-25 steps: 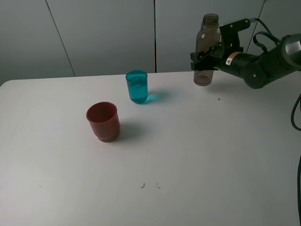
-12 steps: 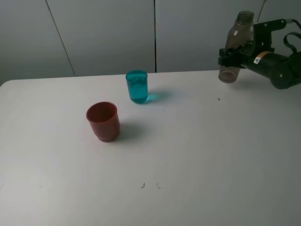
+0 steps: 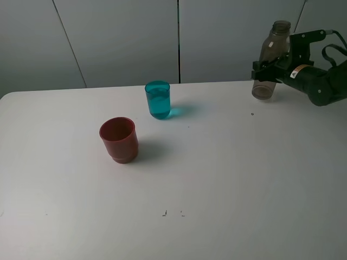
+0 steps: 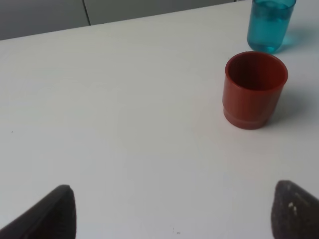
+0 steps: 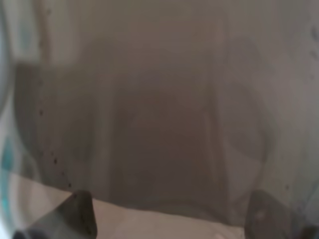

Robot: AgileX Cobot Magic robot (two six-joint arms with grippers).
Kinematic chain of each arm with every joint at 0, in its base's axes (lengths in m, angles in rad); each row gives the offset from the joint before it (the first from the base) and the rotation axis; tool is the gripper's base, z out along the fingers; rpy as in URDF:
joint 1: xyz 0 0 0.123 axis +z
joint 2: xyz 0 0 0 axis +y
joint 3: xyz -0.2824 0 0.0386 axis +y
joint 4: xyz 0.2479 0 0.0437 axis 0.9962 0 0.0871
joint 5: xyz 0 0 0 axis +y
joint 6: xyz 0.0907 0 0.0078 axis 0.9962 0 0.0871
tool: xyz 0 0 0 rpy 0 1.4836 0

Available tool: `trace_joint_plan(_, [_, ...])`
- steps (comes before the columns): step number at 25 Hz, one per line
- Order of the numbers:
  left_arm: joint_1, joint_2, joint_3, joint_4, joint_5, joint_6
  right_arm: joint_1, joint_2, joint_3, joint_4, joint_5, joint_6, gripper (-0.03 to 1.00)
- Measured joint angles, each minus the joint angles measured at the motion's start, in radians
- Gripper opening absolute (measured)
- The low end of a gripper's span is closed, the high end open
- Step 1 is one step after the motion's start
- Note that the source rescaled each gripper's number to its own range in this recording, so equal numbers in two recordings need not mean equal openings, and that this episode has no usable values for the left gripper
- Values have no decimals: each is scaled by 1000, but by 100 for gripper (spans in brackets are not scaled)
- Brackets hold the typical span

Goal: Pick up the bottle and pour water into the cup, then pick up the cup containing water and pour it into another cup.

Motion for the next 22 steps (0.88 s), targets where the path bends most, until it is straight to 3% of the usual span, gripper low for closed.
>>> trace_joint_plan(20, [0,0,0,0,0,2,0,36,0,-20,-3,52,2])
trace_joint_plan(21, [0,0,0,0,0,2,0,36,0,-25,-5,61,17])
trace_joint_plan(22, [0,0,0,0,0,2,0,36,0,-27,-5,69,49])
